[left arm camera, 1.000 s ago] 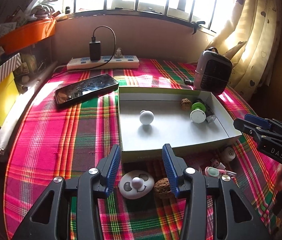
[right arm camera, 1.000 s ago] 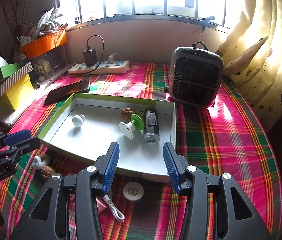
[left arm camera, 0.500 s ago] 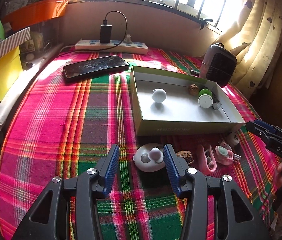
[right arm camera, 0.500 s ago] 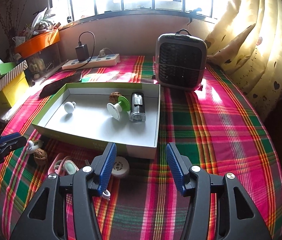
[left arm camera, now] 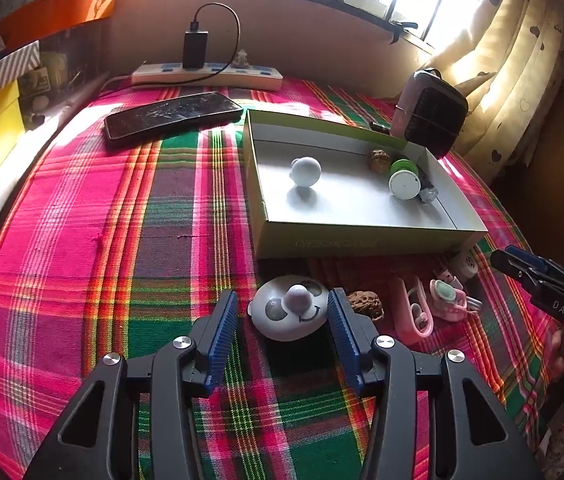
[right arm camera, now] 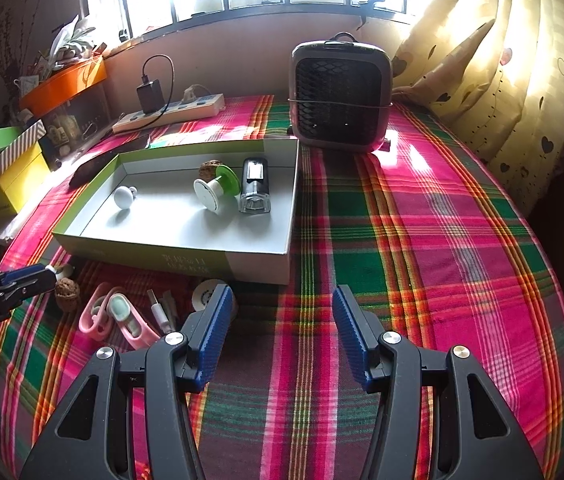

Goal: Organize objects
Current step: 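Move left gripper to white panda-face disc while right gripper approaches white round jar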

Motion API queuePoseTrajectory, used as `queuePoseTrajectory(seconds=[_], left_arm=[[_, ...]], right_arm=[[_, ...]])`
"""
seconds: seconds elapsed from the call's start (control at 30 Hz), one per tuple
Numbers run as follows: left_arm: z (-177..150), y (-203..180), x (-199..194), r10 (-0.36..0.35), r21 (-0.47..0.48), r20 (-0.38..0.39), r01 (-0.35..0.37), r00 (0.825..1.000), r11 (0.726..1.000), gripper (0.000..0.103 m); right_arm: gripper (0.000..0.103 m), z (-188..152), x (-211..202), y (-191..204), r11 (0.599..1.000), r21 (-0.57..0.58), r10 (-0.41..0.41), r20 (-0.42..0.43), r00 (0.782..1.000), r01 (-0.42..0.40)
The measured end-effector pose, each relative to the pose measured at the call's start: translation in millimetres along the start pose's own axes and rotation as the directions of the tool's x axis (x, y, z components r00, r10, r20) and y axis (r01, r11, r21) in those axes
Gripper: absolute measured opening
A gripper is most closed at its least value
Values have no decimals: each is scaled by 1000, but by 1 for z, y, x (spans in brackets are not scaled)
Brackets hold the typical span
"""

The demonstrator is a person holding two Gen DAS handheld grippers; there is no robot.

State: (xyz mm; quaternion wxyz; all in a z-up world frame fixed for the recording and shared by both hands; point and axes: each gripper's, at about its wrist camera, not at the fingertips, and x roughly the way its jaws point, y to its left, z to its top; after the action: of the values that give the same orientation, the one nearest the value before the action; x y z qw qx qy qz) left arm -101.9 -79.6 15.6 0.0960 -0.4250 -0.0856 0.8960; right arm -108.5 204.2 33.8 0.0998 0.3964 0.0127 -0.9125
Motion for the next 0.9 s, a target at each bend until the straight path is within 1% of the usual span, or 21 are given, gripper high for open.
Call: queuePoseTrajectory(seconds=[0.17,0.3,0.47,0.53,0.9], left_arm=[[2,-1,8,-1,-5,-24,1,1000,1000,45],[3,-2,10,15,4,-17,-15,1000,1000,45],[3,0,10,7,-10,-14,-7,1000,1000,45],[2,2,9,6,-22,-13,-6,1000,1000,42],[-2,8,3,12,-40,1,-12,1000,999,42]], right_arm=[[53,1,3,0,1000,0,-1,-7,1000,1],[53,1,6,0,1000,-2,-2,-15,1000,2],[53,1,11,3,1000,-6,1,-24,1000,-1],[53,2,11,5,1000,-10,4,-25,1000,-4],[53,1,16,18,999,-30,43,-39,998,-44]])
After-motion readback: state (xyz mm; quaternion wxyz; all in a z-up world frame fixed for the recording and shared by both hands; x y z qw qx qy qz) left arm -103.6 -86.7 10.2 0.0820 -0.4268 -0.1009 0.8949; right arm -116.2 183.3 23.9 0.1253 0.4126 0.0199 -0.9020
